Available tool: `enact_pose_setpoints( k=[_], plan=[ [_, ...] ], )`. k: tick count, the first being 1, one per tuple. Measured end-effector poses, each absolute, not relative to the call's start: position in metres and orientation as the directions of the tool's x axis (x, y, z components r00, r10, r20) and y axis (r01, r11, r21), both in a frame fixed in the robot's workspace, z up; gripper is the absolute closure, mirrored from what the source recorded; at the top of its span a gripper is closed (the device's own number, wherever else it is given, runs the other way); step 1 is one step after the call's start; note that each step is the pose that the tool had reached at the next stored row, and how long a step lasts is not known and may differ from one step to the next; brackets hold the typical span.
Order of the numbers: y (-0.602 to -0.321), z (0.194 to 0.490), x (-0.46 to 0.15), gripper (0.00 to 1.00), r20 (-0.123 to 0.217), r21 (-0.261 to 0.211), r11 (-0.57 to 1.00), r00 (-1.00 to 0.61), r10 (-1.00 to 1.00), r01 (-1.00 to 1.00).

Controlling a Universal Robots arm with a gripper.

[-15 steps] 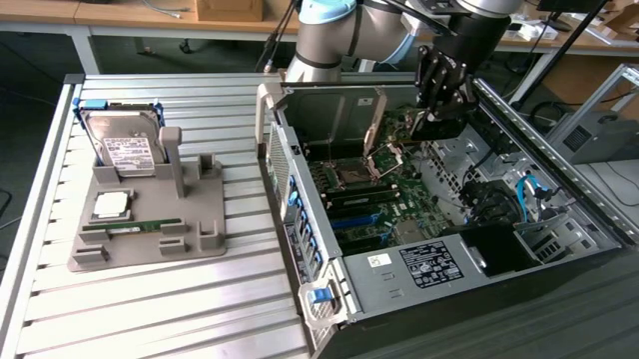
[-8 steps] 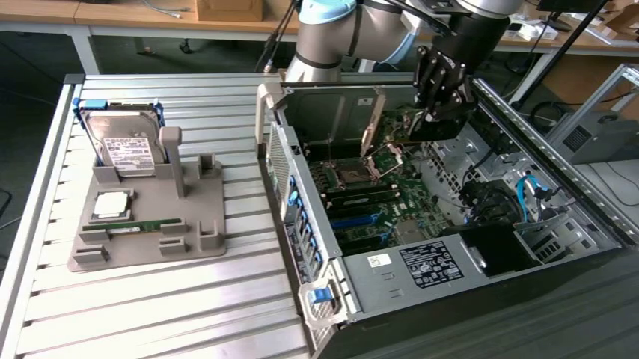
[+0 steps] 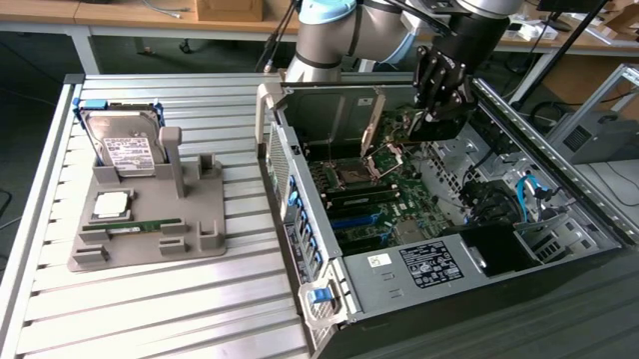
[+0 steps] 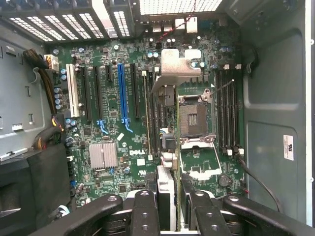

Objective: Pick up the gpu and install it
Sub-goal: 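Insert the gpu into the slot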

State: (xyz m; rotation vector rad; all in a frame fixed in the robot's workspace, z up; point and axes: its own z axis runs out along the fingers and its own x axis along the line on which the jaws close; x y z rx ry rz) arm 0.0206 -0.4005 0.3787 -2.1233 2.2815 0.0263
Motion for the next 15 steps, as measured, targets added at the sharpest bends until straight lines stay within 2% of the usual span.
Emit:
enact_pose_setpoints(
  k=[15],
  plan=[
    [-0.4016, 0.3726, 0.0199, 0.7, -0.03, -0.005, 0.072, -0.072, -0.997, -0.997]
  ],
)
